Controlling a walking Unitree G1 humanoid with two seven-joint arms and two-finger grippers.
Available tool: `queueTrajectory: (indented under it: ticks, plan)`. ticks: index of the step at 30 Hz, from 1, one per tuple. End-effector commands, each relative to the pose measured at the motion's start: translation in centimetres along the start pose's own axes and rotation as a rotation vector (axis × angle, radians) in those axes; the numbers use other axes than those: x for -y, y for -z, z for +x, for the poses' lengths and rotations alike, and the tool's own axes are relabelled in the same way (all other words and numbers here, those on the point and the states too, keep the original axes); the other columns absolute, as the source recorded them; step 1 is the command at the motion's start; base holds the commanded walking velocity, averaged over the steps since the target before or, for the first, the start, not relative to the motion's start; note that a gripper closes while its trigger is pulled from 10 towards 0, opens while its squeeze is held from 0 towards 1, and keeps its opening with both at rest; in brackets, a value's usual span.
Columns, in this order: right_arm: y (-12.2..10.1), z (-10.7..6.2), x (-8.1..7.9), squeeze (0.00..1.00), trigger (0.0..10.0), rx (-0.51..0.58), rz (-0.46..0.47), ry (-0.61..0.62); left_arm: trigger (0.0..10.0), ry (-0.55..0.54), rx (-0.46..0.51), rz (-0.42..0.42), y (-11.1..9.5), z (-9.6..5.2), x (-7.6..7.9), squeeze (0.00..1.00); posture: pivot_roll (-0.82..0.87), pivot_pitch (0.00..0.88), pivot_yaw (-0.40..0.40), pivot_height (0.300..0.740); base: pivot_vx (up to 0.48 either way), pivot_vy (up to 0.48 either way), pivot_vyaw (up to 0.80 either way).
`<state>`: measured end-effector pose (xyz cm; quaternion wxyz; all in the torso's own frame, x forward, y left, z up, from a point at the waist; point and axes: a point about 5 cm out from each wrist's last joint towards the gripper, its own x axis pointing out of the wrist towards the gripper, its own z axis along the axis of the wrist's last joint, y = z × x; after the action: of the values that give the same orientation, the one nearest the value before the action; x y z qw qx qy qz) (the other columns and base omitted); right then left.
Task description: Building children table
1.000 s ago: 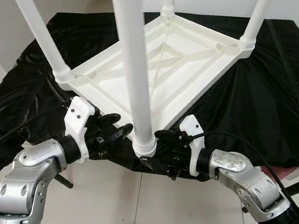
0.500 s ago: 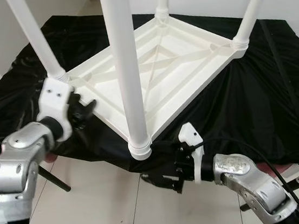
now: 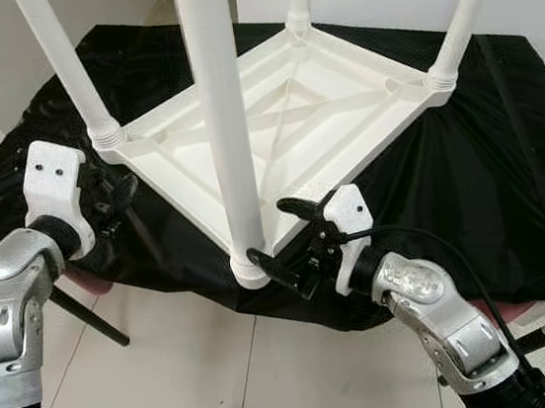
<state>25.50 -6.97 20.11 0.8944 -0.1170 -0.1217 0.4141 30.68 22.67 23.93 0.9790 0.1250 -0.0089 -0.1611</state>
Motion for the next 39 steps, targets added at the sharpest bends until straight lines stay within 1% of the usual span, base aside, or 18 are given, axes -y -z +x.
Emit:
queueTrajectory:
  ticks: [1,3,9,11,13,14,16,17,18,20,21,22,23,24,27,30,35,39]
  plan:
    - [-0.9,0.8,-1.4,0.00,10.0,0.062,0.009,-0.045,10.0,-0.093,-0.024,0.001,0.6,0.1,-0.6,0.00,-0.02,0.163,0.032,0.740,0.000,0.000,0.00]
    - [-0.4,1.8,-2.6,0.00,10.0,0.061,0.008,-0.093,10.0,-0.113,-0.024,-0.003,0.6,0.2,-0.7,0.00,-0.01,0.162,0.030,0.740,0.000,0.000,0.00]
    - [0.2,3.1,-3.5,0.00,10.0,0.055,-0.008,-0.109,10.0,-0.139,-0.017,-0.011,0.4,0.1,-1.0,0.00,0.00,0.162,0.026,0.740,0.000,0.000,0.00]
    - [0.4,3.7,-2.7,0.00,10.0,0.030,-0.067,-0.013,10.0,-0.143,-0.019,-0.015,0.4,0.0,-1.0,0.00,0.00,0.163,0.024,0.740,0.000,0.000,0.00]
    - [0.5,4.2,-2.3,0.00,10.0,0.025,-0.093,0.046,10.0,-0.144,-0.021,-0.017,0.5,0.0,-1.1,0.00,0.00,0.163,0.024,0.740,0.000,0.000,0.00]
    - [0.5,4.2,-2.3,0.00,10.0,0.025,-0.093,0.046,10.0,-0.144,-0.021,-0.017,0.5,0.0,-1.1,0.00,0.00,0.163,0.024,0.740,0.000,0.000,0.00]
    - [0.5,4.8,-1.9,0.00,10.0,0.020,-0.112,0.118,10.0,-0.146,-0.020,-0.018,0.5,0.0,-1.1,0.00,0.00,0.163,0.024,0.740,0.000,0.000,0.00]
    - [0.5,4.8,-1.9,0.00,10.0,0.020,-0.112,0.118,10.0,-0.146,-0.020,-0.018,0.5,0.0,-1.1,0.00,0.00,0.163,0.024,0.740,0.000,0.000,0.00]
    - [0.5,5.1,-1.8,0.00,10.0,0.021,-0.120,0.151,10.0,-0.147,-0.020,-0.020,0.5,0.1,-1.1,0.00,0.00,0.162,0.025,0.740,0.000,0.000,0.00]
    - [0.3,5.6,-2.0,0.00,10.0,0.040,-0.098,0.170,10.0,-0.150,-0.017,-0.023,0.5,0.2,-1.0,0.00,0.00,0.161,0.024,0.740,0.000,0.000,0.00]
    - [0.2,5.7,-2.1,0.00,7.5,0.048,-0.091,0.173,10.0,-0.152,-0.017,-0.022,0.5,0.2,-1.1,0.00,0.00,0.161,0.024,0.740,0.000,0.000,0.00]
    - [0.2,5.8,-2.2,0.00,4.1,0.054,-0.079,0.173,10.0,-0.153,-0.018,-0.022,0.6,0.2,-1.1,0.00,0.00,0.160,0.026,0.740,0.000,0.000,0.00]
    - [0.2,5.8,-2.2,0.00,4.1,0.054,-0.079,0.173,10.0,-0.153,-0.018,-0.022,0.6,0.2,-1.1,0.00,0.00,0.160,0.026,0.740,0.000,0.000,0.00]
    - [0.1,5.7,-2.4,0.00,0.0,0.063,-0.064,0.167,10.0,-0.157,-0.020,-0.022,0.6,0.2,-1.1,0.00,0.00,0.160,0.026,0.740,0.000,0.000,0.00]
    - [0.0,5.7,-2.5,0.00,0.0,0.069,-0.057,0.164,10.0,-0.159,-0.022,-0.021,0.6,0.2,-1.2,0.00,0.00,0.160,0.026,0.740,0.000,0.000,0.00]
    - [0.0,5.3,-2.3,0.00,0.0,0.061,-0.041,0.199,10.0,-0.189,-0.028,-0.025,0.8,0.1,-1.6,0.00,-0.01,0.155,0.025,0.740,0.000,0.000,0.00]
    - [0.3,4.8,-2.0,0.00,0.0,0.040,-0.049,0.259,10.0,-0.195,-0.031,-0.027,1.0,0.1,-1.7,0.00,-0.01,0.152,0.024,0.740,0.000,0.000,0.00]
    - [0.4,4.1,-1.9,0.00,0.0,0.034,-0.026,0.254,10.0,-0.186,-0.035,-0.024,1.1,0.0,-1.7,0.00,-0.02,0.151,0.025,0.740,0.000,0.000,0.00]
